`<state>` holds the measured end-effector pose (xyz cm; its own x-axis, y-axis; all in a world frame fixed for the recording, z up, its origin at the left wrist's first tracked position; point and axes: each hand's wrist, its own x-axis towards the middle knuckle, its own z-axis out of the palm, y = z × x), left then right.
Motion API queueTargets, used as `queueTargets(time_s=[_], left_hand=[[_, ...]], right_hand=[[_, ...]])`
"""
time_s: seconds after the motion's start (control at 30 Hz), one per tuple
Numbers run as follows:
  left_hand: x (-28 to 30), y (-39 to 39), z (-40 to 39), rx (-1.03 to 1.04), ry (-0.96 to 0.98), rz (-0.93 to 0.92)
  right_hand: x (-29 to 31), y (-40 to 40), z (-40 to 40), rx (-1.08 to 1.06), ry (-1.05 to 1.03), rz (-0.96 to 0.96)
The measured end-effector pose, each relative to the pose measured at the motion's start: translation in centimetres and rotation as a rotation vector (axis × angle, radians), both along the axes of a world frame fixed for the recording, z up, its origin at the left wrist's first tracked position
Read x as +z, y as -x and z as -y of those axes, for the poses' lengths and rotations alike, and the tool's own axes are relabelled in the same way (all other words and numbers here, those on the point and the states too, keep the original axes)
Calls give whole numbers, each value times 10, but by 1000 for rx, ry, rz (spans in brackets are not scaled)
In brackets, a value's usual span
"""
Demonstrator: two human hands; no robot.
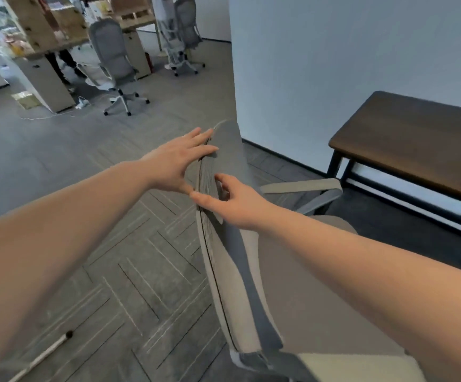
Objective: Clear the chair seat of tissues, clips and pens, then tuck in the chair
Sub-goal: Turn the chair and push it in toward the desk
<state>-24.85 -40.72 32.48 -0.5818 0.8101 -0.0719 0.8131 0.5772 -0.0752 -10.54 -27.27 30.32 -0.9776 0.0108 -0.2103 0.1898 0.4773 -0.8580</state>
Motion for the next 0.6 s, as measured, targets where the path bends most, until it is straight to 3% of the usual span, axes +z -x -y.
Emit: queueTargets(time_s=[0.17, 0.6], left_hand=[[-4, 13, -12, -254, -151, -16], [-15, -35, -63, -284, -327, 106]], right_hand=[[15, -7, 9, -27, -44, 55], [25, -39, -23, -83, -341, 109]])
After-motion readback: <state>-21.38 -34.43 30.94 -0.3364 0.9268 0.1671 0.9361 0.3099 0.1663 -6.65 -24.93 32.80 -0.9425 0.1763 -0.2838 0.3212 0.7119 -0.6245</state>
